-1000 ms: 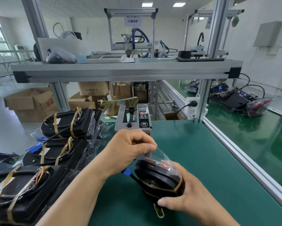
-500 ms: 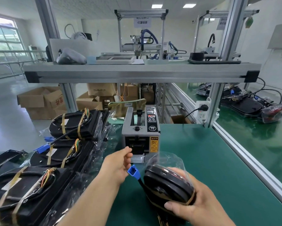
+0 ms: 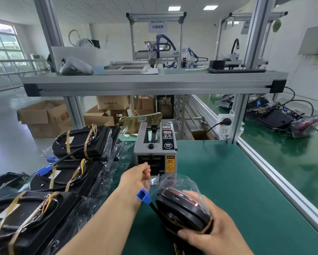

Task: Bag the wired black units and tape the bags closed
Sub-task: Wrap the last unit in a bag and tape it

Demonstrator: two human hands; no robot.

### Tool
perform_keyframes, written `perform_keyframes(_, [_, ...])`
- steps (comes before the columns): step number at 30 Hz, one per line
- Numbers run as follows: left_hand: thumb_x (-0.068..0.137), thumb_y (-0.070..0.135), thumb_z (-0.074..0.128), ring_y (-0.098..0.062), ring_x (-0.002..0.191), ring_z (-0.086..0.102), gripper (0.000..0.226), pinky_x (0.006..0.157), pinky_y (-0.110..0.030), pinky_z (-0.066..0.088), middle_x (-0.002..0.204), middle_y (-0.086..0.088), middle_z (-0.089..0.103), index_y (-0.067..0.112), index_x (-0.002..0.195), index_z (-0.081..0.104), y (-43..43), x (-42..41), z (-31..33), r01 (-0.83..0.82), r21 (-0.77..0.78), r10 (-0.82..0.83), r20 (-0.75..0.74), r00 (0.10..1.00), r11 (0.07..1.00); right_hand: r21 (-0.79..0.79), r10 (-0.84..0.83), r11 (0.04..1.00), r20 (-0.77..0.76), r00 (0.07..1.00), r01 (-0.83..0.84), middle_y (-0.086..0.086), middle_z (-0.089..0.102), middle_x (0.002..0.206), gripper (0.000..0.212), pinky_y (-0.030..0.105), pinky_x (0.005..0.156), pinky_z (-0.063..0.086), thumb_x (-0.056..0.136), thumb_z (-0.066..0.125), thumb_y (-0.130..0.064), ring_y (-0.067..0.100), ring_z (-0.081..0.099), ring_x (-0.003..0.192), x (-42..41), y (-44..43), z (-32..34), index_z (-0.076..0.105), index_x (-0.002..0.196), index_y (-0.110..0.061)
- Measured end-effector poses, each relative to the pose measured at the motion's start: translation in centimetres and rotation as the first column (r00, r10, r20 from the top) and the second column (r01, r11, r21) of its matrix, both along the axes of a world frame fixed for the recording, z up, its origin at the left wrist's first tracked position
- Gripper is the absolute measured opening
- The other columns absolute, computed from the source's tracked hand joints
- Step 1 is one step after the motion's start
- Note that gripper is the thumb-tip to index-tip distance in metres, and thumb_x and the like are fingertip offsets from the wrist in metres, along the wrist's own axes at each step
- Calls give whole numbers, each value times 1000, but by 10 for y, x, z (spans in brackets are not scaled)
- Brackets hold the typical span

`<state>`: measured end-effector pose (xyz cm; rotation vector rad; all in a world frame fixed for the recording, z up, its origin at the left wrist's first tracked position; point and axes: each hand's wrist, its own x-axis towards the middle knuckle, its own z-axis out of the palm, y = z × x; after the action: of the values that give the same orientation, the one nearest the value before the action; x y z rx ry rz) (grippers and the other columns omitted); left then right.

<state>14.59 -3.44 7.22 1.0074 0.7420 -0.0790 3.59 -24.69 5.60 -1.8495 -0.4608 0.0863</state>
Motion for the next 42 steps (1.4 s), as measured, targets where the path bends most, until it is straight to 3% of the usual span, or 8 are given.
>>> perform_keyframes(6, [93, 9, 64, -8, 57, 49, 3, 57, -21, 30, 67, 1, 57, 11, 91, 63, -11, -1, 11, -20, -33, 21, 21, 1000, 999, -4, -4, 1000, 18, 1000, 4, -16, 74, 106, 71, 6, 81, 47, 59, 88, -15, 0, 70, 99, 1, 0, -1, 63, 120, -42])
perform_keyframes(11, [90, 1, 64, -9, 56, 51, 13, 55, -21, 42, 69, -3, 57, 10, 82, 58, -20, 2, 12, -140, -52, 143, 52, 988, 989, -2, -13, 1000, 40, 999, 13, -20, 74, 105, 69, 3, 78, 46, 57, 87, -16, -3, 69, 97, 0, 1, 1, 64, 115, -46])
perform_keyframes(16, [86, 5, 64, -10, 53, 45, 13, 51, -21, 38, 65, -1, 53, 11, 79, 55, -21, -4, 4, -194, 15, 190, 126, 974, 981, 2, -15, 1000, 31, 999, 15, -21, 73, 106, 69, 4, 79, 46, 58, 86, -20, -3, 69, 97, -1, 2, 1, 63, 117, -45])
perform_keyframes(21, [84, 8, 70, -8, 50, 46, 12, 49, -20, 42, 62, 0, 56, 8, 74, 64, 0, -43, 16, -148, 136, 96, 334, 938, 980, 19, -25, 1000, 34, 999, 24, -19, 74, 102, 67, 4, 76, 46, 57, 84, -18, -3, 69, 94, -1, 4, 1, 65, 112, -51])
perform_keyframes(26, [71, 23, 78, -11, 53, 45, 15, 61, -29, 36, 57, -1, 53, 14, 61, 72, 17, -118, 57, -165, 381, -124, 629, 767, 910, 46, -65, 997, 51, 997, 62, -18, 74, 102, 69, 5, 77, 48, 59, 82, -22, 0, 71, 93, -2, 10, -2, 59, 112, -59])
perform_keyframes(30, [48, 49, 78, -15, 45, 37, 41, 48, -20, 34, 52, -11, 48, 12, 65, 73, -1, -157, 61, 41, 598, -420, 511, 750, 801, 47, -68, 997, 37, 997, 66, -17, 74, 103, 65, 6, 78, 48, 60, 83, -23, 0, 70, 94, -4, 11, -6, 62, 116, -48])
perform_keyframes(34, [58, 35, 89, -15, 42, 29, 30, 43, -22, 23, 50, -6, 43, 11, 64, 72, -20, -152, 57, 136, 578, -442, 430, 787, 804, 41, -86, 996, 51, 995, 84, -15, 75, 100, 64, 6, 76, 48, 61, 82, -15, 1, 71, 92, -4, 12, -6, 64, 117, -39])
perform_keyframes(42, [80, 16, 76, 1, 34, 40, 22, 40, -8, 31, 44, 15, 49, 15, 58, 71, -29, -136, 52, 125, 643, -463, 390, 796, 756, 26, -86, 996, 49, 995, 85, -17, 75, 101, 64, 5, 75, 48, 64, 83, -9, -1, 70, 93, -7, 12, -3, 64, 117, -38])
